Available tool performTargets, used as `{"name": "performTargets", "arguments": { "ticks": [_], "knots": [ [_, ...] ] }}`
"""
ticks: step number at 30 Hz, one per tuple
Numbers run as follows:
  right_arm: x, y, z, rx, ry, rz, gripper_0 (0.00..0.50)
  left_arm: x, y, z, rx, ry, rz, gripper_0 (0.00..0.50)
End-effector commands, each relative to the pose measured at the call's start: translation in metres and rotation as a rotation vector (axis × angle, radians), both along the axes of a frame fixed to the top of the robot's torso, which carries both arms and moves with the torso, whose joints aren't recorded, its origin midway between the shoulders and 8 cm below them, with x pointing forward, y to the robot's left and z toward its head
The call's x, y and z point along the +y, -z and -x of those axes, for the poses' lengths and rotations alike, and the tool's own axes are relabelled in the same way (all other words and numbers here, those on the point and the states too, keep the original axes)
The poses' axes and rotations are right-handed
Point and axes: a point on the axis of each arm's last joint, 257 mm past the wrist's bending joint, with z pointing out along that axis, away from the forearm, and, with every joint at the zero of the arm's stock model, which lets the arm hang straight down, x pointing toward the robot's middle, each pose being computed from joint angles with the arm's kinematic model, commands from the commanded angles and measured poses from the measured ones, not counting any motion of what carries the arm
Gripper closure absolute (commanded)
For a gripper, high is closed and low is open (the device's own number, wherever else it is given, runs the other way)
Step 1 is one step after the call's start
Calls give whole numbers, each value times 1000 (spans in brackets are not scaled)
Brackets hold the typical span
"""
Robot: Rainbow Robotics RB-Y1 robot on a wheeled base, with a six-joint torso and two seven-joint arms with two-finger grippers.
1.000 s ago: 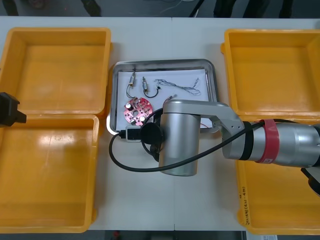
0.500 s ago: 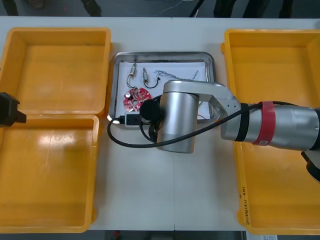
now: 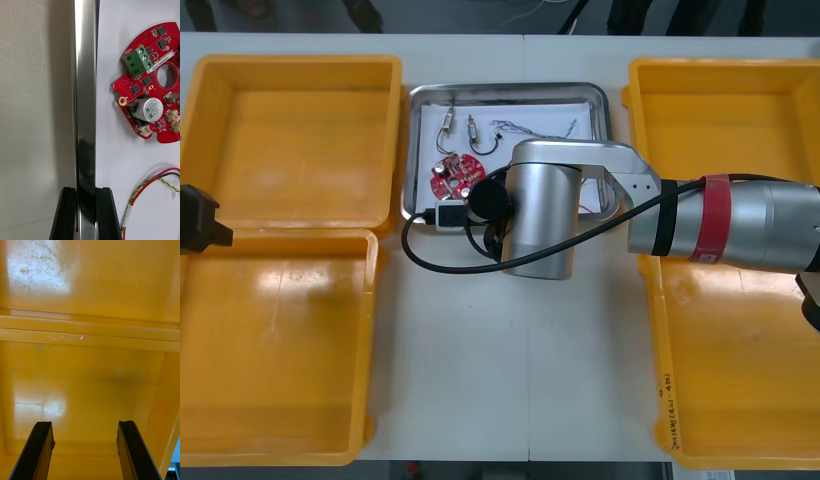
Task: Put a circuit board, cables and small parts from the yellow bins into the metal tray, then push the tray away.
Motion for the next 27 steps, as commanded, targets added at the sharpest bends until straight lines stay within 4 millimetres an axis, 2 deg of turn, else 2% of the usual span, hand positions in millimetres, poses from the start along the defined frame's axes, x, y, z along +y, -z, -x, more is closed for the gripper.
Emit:
{"name": "performTargets", "arguments": {
  "ticks": [1, 11, 27],
  "knots": [
    [0, -30, -21, -58, 2, -12, 500, 14, -13, 5, -18, 44, -74, 0],
    [-1, -52, -42, -107, 0, -12, 500, 14, -13, 5, -18, 44, -74, 0],
    [12, -68, -67, -132, -54, -51, 500, 14, -13, 5, -18, 44, -74, 0]
  ]
}}
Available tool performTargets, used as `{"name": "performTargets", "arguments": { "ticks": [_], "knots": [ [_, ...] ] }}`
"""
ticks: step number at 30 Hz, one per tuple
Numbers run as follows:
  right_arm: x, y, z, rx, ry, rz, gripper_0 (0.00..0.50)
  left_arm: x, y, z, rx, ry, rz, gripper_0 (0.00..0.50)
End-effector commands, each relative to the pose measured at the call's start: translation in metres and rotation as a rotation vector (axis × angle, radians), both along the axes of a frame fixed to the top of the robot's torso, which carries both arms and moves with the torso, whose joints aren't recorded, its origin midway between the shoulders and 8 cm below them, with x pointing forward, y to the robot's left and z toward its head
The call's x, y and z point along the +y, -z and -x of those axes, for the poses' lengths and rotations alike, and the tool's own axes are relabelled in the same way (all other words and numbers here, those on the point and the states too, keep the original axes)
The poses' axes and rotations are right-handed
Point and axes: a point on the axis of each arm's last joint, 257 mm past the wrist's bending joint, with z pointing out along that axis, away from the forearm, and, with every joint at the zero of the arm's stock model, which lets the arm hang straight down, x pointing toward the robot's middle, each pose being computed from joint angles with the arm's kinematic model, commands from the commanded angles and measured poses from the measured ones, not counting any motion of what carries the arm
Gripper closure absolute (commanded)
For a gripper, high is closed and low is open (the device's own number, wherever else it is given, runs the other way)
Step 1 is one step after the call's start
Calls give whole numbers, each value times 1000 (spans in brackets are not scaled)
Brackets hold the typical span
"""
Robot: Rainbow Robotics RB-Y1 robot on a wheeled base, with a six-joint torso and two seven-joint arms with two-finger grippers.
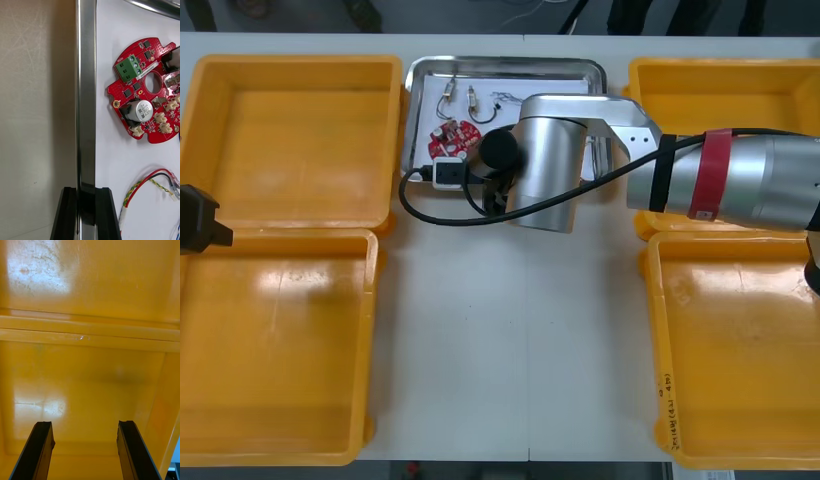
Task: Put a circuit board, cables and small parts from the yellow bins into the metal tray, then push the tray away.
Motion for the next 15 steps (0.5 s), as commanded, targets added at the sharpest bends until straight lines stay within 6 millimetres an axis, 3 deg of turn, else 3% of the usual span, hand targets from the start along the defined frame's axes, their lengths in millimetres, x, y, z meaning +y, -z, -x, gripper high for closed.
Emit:
{"name": "performTargets", "arguments": {
  "ticks": [1, 15],
  "knots": [
    [1, -33, -17, -70, -31, 23, 500, 14, -13, 5, -18, 44, -74, 0],
    [-5, -39, -38, -67, -17, -21, 500, 14, -13, 5, -18, 44, -74, 0]
  ]
}}
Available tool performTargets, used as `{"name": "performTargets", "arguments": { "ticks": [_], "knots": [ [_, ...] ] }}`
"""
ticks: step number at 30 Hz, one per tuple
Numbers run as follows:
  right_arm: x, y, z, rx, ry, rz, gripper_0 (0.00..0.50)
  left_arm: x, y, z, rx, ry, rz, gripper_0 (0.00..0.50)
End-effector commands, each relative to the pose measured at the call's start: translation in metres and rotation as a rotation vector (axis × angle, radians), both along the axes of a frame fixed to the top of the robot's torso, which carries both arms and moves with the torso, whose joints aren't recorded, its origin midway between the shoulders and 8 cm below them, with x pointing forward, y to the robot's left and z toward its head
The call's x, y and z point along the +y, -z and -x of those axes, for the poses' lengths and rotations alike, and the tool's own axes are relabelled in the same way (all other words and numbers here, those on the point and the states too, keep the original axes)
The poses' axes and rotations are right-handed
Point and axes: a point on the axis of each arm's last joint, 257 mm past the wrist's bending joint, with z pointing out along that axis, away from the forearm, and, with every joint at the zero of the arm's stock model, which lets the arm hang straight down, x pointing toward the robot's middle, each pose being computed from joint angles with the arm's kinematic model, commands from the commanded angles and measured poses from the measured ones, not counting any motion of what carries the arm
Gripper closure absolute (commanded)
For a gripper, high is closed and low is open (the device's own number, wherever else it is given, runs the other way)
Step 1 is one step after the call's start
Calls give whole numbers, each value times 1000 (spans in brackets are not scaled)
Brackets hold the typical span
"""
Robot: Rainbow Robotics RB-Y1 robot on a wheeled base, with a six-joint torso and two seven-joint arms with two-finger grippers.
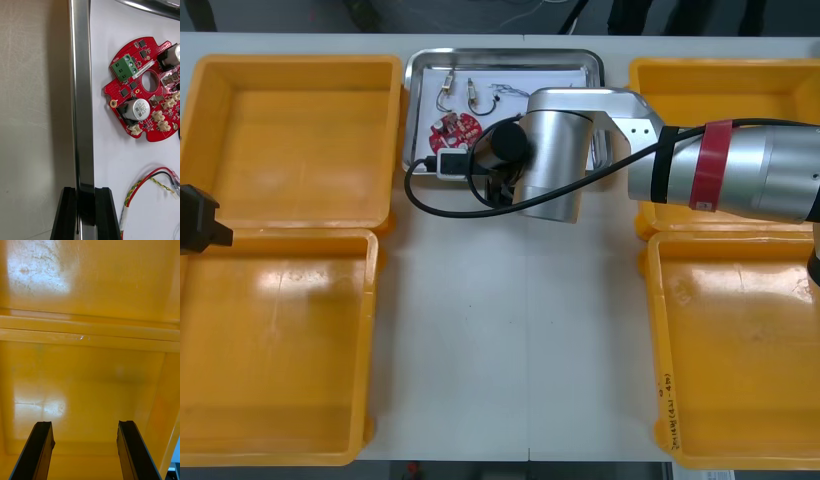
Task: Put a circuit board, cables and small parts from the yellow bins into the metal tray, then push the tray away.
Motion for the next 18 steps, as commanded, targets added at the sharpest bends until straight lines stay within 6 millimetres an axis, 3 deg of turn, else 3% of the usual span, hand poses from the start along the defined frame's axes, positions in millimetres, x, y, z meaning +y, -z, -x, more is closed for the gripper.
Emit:
{"name": "performTargets", "arguments": {
  "ticks": [1, 18],
  "knots": [
    [-4, -37, -23, -52, -9, 5, 500, 14, -13, 5, -18, 44, -74, 0],
    [-12, -43, -35, -62, 15, 9, 500, 14, -13, 5, -18, 44, -74, 0]
  ]
}}
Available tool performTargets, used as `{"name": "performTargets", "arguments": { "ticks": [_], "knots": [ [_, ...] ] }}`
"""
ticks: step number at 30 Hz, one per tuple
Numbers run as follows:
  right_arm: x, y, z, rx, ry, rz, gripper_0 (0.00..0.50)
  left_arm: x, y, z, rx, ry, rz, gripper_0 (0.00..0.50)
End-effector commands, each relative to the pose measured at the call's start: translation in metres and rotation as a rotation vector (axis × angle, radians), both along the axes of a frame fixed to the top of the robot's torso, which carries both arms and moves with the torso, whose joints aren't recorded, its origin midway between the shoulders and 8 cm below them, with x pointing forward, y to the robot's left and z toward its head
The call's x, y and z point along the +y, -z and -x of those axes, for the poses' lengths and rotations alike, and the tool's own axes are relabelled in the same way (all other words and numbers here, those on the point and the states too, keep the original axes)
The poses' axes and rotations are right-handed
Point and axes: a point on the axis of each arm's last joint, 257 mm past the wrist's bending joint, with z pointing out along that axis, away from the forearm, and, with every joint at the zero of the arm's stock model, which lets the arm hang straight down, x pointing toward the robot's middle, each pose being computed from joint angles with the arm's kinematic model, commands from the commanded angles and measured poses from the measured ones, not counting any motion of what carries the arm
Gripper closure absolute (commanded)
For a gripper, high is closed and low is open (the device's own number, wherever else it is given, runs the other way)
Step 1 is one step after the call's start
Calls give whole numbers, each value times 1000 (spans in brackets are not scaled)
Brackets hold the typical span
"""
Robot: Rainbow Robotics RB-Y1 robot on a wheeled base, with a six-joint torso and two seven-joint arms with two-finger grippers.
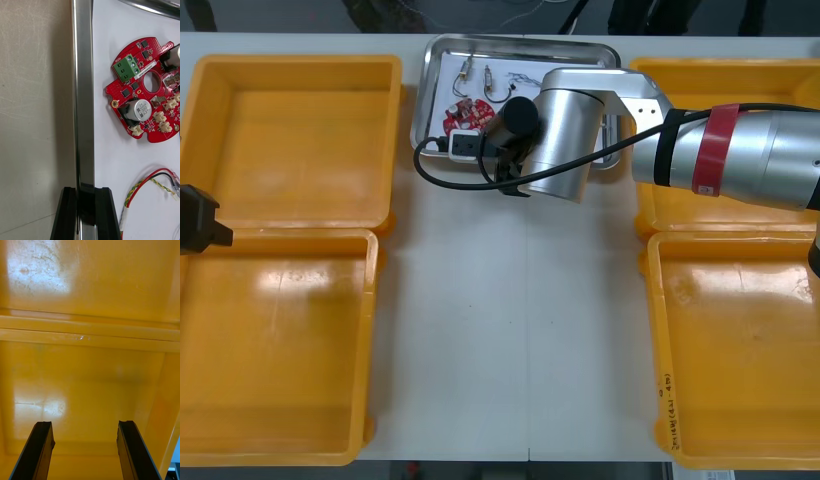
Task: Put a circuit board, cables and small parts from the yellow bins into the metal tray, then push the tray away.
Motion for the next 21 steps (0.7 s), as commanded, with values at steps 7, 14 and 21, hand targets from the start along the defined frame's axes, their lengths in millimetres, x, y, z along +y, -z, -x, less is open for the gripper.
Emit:
{"name": "performTargets", "arguments": {
  "ticks": [7, 14, 21],
  "knots": [
    [10, -32, -10, -59, -46, 32, 153, 14, -13, 5, -18, 44, -74, 0],
    [14, -33, -8, -53, -38, 30, 0, 14, -13, 5, -18, 44, -74, 0],
    [25, -39, 6, 19, 8, -7, 0, 14, -13, 5, -18, 44, -74, 0]
  ]
}}
